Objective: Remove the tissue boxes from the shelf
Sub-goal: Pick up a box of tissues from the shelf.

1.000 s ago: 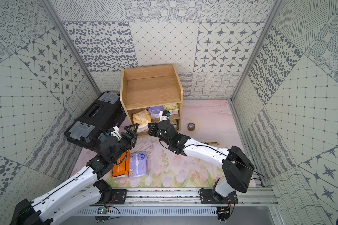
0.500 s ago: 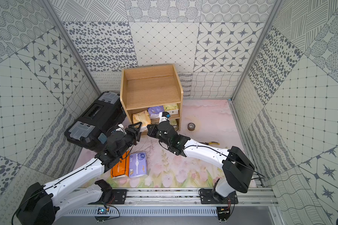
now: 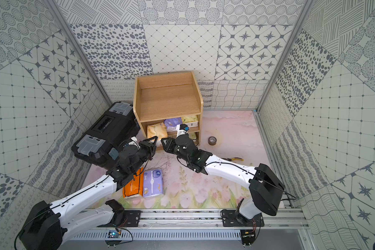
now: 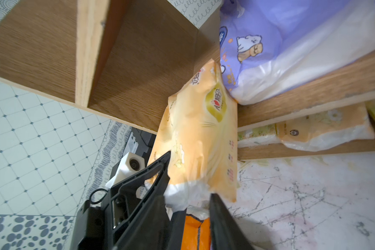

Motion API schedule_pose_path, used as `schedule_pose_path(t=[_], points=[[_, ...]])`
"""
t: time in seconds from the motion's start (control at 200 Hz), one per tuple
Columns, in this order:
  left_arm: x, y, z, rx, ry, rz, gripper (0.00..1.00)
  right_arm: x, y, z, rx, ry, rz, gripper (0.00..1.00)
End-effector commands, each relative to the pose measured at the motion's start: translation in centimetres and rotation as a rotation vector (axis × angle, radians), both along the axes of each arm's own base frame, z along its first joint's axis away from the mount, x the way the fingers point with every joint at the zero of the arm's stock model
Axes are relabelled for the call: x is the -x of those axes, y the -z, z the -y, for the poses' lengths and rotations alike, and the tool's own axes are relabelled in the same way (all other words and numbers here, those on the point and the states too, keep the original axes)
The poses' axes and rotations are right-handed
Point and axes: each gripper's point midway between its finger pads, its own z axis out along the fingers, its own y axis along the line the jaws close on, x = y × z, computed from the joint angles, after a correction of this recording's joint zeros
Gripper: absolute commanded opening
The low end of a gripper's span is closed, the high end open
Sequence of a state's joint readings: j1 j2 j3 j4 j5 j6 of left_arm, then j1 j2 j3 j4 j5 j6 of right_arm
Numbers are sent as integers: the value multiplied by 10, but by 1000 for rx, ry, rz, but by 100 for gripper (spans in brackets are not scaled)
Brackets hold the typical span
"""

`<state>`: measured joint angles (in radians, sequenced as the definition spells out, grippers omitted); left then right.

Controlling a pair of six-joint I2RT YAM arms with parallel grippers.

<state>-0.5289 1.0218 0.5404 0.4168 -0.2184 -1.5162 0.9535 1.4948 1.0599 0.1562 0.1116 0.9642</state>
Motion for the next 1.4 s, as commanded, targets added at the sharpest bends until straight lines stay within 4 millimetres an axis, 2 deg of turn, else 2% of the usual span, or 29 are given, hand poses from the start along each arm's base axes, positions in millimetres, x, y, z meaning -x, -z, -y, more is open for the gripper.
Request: schedule_pose_path(t=[0.0,0.13,0.23,0.345,0.465,0.61,0.861,0.941,0.971,1.276,1.306,1.336,1.396], points=[[6,-28,-3,-18,20,92,24,4,-30,11,-17,-42,61,59],[18,-27,1,-30,75,106,23,7,-21,16,-3,-68,37,78],[28,-22,9,-31,146,110,21,10,-16,15,-5,-86,19,89],[43,-23,17,-25,232,150,19,12,-10,13,-41,-121,-19,94],[59,-27,23,-36,307,196,18,14,-4,14,-98,-148,-69,94],[79,-27,25,-35,373,230,15,17,-6,15,-153,-164,-94,92],[103,-21,22,-30,427,250,9,22,-9,3,-253,-234,-113,77],[108,-19,22,-28,441,259,2,23,-11,0,-270,-250,-113,71],[110,-18,22,-28,445,261,0,23,-11,0,-270,-250,-115,67],[117,-13,27,-33,479,258,0,29,-11,-5,-291,-277,-115,24],[117,-12,27,-37,482,255,5,28,-11,-3,-289,-271,-112,20],[118,-12,28,-41,488,255,16,29,-10,-1,-285,-266,-110,17],[119,-11,28,-48,489,251,49,29,-9,4,-271,-250,-104,14]])
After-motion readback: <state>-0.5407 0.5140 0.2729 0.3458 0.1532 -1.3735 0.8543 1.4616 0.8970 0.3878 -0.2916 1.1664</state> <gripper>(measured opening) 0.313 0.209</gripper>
